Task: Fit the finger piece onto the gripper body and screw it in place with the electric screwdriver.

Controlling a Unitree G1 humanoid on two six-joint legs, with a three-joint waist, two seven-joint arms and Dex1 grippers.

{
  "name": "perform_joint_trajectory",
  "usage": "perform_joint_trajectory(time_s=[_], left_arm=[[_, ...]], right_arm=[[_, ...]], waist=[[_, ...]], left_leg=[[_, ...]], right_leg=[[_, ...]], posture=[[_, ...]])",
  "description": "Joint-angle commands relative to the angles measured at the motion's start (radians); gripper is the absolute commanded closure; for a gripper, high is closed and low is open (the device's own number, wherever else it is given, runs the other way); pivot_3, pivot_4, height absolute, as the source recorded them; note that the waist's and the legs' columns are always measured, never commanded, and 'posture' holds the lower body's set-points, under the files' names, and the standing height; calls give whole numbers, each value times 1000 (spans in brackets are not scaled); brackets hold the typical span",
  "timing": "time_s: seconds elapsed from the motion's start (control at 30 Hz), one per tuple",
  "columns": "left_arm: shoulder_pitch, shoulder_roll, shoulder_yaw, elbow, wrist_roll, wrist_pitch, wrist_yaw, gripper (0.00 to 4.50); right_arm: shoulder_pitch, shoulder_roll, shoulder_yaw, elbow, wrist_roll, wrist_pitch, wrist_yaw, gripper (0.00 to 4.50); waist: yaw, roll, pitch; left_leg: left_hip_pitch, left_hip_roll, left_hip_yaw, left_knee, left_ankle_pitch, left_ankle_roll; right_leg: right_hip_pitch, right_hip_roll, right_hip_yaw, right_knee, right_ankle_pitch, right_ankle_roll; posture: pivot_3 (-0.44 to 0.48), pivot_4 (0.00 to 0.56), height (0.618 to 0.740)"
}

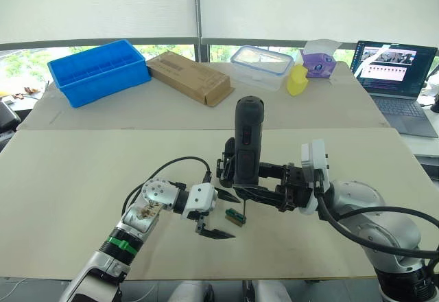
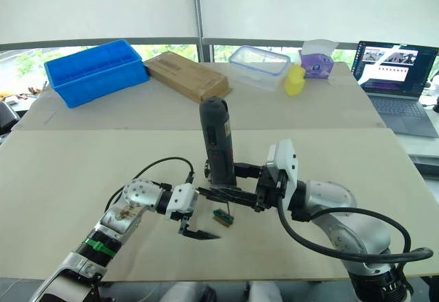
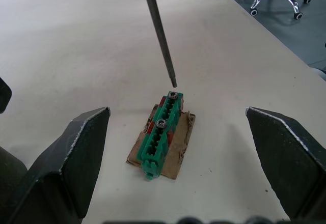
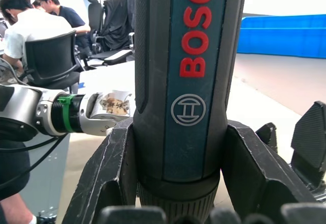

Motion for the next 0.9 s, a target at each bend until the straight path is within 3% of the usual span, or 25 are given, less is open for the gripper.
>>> perform_joint_trajectory(time_s=[0.03, 0.9], left_arm=[[-13, -2, 0, -7, -9, -15, -3, 0], [-12, 2, 2, -3, -9, -22, -7, 0]], right_arm=[[-6, 13, -18, -41, -6, -57, 2, 2581], [37, 20, -5, -44, -49, -102, 40, 2581]], waist=[[0, 0, 0], [0, 0, 0]], left_leg=[[0, 0, 0, 0, 0, 0], [0, 0, 0, 0, 0, 0]], right_leg=[[0, 0, 0, 0, 0, 0], [0, 0, 0, 0, 0, 0]], posture=[[0, 150, 740], [0, 150, 740]])
